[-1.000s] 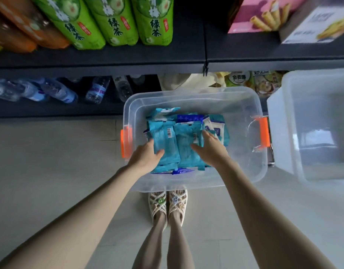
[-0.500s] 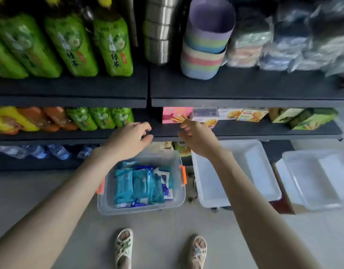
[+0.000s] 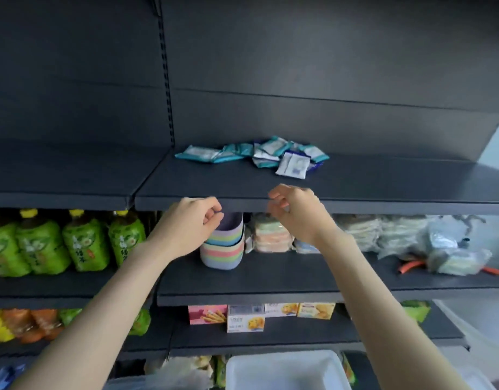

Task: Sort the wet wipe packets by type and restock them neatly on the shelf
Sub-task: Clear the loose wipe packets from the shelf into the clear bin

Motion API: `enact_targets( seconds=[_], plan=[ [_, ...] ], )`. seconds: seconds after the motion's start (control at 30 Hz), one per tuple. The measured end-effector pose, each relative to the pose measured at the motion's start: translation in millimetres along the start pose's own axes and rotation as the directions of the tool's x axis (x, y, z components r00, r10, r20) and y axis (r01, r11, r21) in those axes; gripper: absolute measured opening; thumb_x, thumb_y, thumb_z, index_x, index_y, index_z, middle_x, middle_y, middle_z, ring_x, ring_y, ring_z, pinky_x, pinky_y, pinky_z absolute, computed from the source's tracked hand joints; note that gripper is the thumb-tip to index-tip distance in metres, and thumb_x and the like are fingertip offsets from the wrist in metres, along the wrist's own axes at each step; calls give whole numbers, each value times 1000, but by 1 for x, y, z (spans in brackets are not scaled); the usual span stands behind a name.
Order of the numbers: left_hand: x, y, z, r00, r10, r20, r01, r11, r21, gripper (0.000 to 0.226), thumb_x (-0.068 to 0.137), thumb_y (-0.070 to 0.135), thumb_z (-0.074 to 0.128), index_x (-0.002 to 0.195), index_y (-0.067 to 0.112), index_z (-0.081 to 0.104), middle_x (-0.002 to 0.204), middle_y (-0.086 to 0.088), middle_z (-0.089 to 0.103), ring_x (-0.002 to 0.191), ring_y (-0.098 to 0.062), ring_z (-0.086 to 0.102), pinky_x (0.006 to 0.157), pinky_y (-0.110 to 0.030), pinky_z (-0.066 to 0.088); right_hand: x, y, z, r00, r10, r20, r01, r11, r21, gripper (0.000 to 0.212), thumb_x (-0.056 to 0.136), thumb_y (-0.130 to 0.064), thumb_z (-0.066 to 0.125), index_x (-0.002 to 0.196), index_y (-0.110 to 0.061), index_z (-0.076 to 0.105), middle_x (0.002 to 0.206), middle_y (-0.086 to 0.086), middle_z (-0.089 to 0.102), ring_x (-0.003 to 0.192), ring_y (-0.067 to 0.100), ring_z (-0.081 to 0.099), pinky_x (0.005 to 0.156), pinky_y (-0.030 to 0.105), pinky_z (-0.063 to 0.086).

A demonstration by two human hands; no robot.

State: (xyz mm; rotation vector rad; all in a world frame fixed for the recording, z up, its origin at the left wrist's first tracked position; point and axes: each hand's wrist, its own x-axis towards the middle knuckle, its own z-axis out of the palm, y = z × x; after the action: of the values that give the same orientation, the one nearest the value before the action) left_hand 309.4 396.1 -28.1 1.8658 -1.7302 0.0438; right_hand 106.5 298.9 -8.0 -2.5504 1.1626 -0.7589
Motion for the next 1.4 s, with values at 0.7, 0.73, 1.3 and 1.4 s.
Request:
enact_targets(
  seconds=[0.7, 0.73, 1.3, 1.4],
  plan=[
    [288, 9, 114, 998, -43, -40, 36, 988, -153, 30, 95, 29, 53, 117, 10, 59, 119, -4, 58, 104, -20, 56, 86, -32, 45, 213, 145, 0, 896, 440, 59, -435, 896, -85, 82, 83, -55, 63, 142, -9, 28, 139, 15, 35, 130, 35, 30, 100, 40, 36],
    [300, 11, 120, 998, -47, -42, 40, 987, -156, 33, 95, 30, 52, 120, 8, 57, 122, -6, 55, 109, -22, 54, 89, -32, 43, 219, 150, 0, 881, 466, 76, -461, 884, -75, 89, 78, -59, 66, 141, -8, 28, 138, 15, 35, 129, 34, 31, 100, 38, 36],
    [340, 11, 141, 890, -453, 51, 455, 886, -82, 50, 79, 48, 68, 111, 12, 56, 123, -9, 55, 114, -29, 50, 95, -39, 42, 250, 195, 1, 881, 461, -109, -375, 819, 434, 55, 70, -16, 82, 115, -4, 53, 95, 6, 65, 87, 24, 64, 65, 27, 45],
    [334, 14, 142, 867, -497, 38, 498, 859, -117, 62, 81, 45, 67, 121, 4, 46, 133, -16, 39, 125, -34, 37, 101, -38, 35, 268, 192, 3, 896, 441, -53, -384, 829, 406, 43, 71, -22, 81, 102, -3, 57, 96, 10, 67, 87, 28, 64, 60, 26, 46]
  ],
)
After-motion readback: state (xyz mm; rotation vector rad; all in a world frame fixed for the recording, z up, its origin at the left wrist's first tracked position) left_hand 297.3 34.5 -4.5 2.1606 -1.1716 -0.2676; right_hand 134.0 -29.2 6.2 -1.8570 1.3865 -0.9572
